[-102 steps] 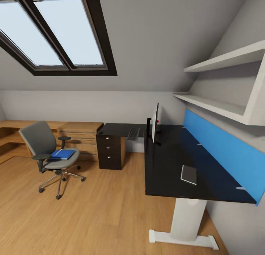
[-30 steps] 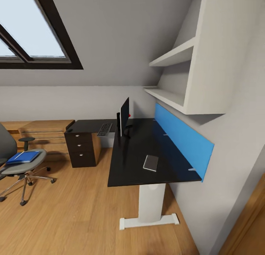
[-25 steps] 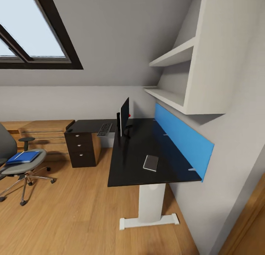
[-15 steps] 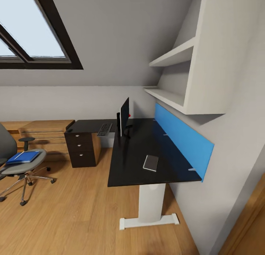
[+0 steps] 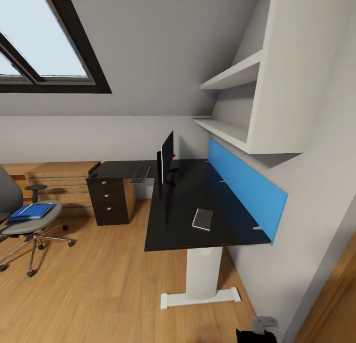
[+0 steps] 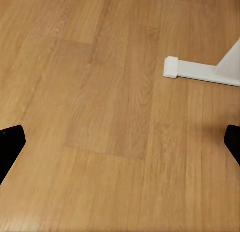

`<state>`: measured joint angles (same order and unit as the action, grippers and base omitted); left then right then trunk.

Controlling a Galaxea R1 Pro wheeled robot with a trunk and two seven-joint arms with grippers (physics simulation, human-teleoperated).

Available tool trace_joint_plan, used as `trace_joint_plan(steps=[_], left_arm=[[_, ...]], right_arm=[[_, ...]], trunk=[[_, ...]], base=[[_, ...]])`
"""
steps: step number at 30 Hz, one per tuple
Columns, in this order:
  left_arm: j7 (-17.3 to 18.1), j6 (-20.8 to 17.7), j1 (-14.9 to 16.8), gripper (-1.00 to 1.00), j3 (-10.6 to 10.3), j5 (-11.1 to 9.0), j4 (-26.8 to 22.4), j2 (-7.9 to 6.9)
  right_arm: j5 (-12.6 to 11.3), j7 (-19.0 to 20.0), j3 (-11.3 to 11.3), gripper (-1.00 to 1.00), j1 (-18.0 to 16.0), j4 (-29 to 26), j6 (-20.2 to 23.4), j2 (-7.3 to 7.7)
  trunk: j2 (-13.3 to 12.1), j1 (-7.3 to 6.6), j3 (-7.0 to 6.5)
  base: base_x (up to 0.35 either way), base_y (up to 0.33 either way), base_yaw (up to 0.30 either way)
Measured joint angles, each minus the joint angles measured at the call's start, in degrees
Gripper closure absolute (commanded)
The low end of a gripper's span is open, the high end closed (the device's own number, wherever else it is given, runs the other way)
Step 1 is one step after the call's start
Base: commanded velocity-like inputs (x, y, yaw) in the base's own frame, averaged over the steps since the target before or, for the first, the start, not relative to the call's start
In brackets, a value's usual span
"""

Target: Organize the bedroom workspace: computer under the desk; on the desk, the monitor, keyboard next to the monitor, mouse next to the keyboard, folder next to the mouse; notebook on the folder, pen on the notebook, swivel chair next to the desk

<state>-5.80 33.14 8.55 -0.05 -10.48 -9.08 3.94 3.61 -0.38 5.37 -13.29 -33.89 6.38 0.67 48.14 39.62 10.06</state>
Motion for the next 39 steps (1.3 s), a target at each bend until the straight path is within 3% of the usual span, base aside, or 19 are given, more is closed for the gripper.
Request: trace_joint_plan(steps=[6, 12, 18, 22, 28, 39], left_arm=[[0.0, 0.0, 0.01, -1.0, 0.0, 0.0, 0.0, 0.0], [0.0, 0.05, 0.01, -1.0, 0.06, 0.0, 0.0, 0.0], [-0.01, 0.06, -0.01, -1.0, 0.14, -0.04, 0.01, -0.09], [-0.02, 0.08, 0.01, -1.0, 0.15, -0.06, 0.01, -0.15], [0.04, 0.1, 0.02, -1.0, 0.13, -0.03, 0.0, -0.15], [0.16, 0.01, 0.0, -1.0, 0.04, -0.01, 0.0, -0.15]], right_arm=[[-0.03, -0.05, 0.05, -1.0, -1.95, -7.1, 9.01, -0.03], [-0.11, -0.23, 0.04, -1.0, -10.05, -9.05, 14.92, -0.55], [-0.05, -0.44, -0.18, -1.0, -16.82, -9.51, 21.92, -5.0], [0.13, -0.85, -0.24, -1.0, -19.74, -9.74, 23.68, -7.01], [0.21, -1.14, -0.34, -1.0, -20.91, -10.76, 22.61, -7.92], [0.29, -1.23, -2.57, -1.0, -21.21, -11.21, 13.75, -7.92]], trunk=[[0.0, 0.0, 0.0], [0.0, 0.0, 0.0], [0.0, 0.0, -0.01], [0.0, 0.0, 0.0], [0.0, -0.01, 0.0], [0.01, -0.02, 0.0]], base=[[0.0, 0.0, 0.0], [0.0, 0.0, 0.0], [0.0, 0.0, 0.0], [0.0, 0.0, 0.0], [0.018, 0.013, 0.0], [0.21, 0.099, 0.0]])
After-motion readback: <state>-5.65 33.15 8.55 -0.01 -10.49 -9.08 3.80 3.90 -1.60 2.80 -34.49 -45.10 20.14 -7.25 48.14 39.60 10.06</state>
